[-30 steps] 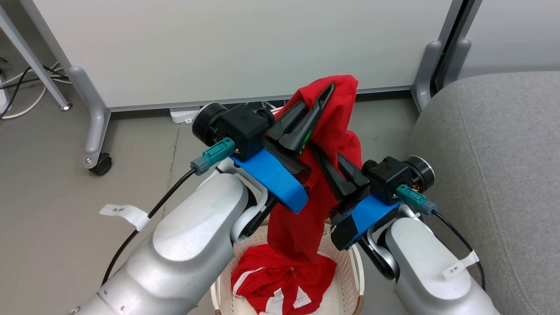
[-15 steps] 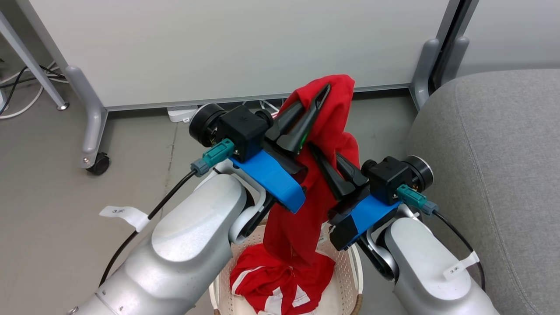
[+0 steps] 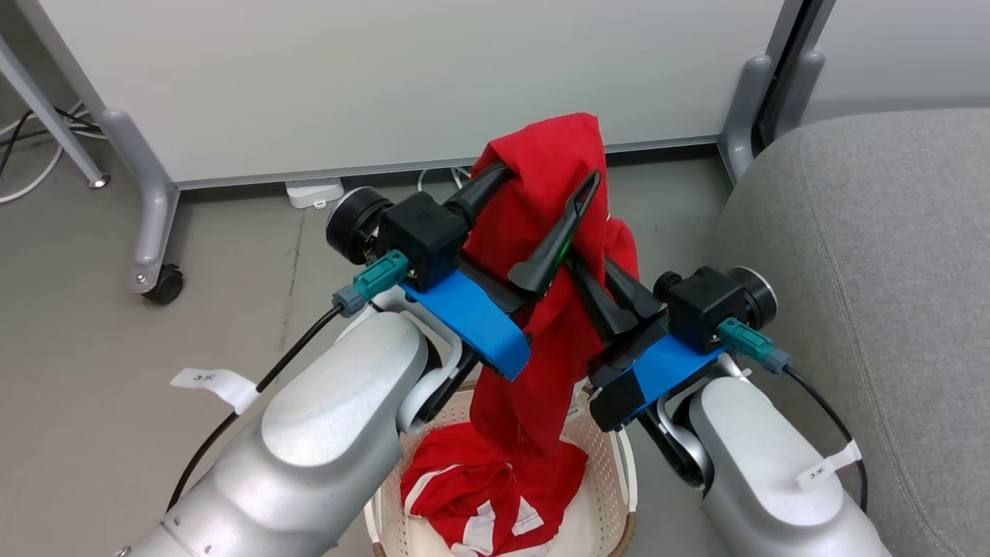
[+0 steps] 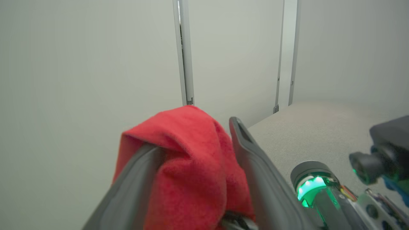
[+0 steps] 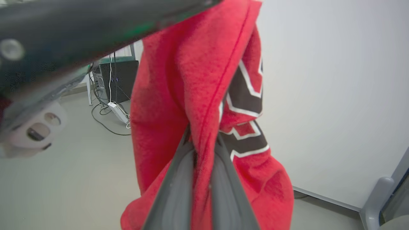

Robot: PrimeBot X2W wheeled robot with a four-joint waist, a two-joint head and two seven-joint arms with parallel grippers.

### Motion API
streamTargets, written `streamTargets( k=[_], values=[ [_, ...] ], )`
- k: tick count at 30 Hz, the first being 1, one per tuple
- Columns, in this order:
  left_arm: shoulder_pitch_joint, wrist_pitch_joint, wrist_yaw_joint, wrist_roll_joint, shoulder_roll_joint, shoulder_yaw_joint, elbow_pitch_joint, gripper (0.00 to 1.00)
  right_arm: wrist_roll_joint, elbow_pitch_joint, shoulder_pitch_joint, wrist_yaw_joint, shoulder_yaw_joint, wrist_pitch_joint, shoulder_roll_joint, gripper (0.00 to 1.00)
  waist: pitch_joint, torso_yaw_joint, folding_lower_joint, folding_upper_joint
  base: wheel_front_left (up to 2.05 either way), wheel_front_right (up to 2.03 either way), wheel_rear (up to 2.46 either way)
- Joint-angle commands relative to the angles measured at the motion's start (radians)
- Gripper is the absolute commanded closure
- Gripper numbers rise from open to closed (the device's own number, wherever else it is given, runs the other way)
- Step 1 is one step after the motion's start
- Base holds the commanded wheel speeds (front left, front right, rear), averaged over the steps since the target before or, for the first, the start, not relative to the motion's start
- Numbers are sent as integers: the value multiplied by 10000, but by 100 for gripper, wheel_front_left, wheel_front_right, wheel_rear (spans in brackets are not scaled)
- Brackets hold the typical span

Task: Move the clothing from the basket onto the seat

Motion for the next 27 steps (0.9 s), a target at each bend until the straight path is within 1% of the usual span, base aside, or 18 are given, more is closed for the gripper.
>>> streamTargets(
  k=[1, 12, 15, 27],
  values=[
    [71, -34, 73, 36, 47, -17, 24, 0, -29, -75, -5, 5, -106, -38, 0, 100, 41, -61, 0, 0, 0, 0, 0],
    [382, -38, 142, 95, 233, -112, -72, 0, -382, -438, 129, 5, -1231, -38, -1, 100, 421, -795, 0, 0, 0, 0, 0],
    [429, -40, 97, -1, 275, -92, -170, 0, -476, -562, 257, 5, -1515, -38, -1, 100, 516, -1070, 0, 0, 0, 0, 0],
    [797, -46, 270, 438, 598, -111, -564, 0, -978, -1365, 970, 5, -2530, -38, -52, 100, 760, -2300, 0, 0, 0, 0, 0]
  ],
)
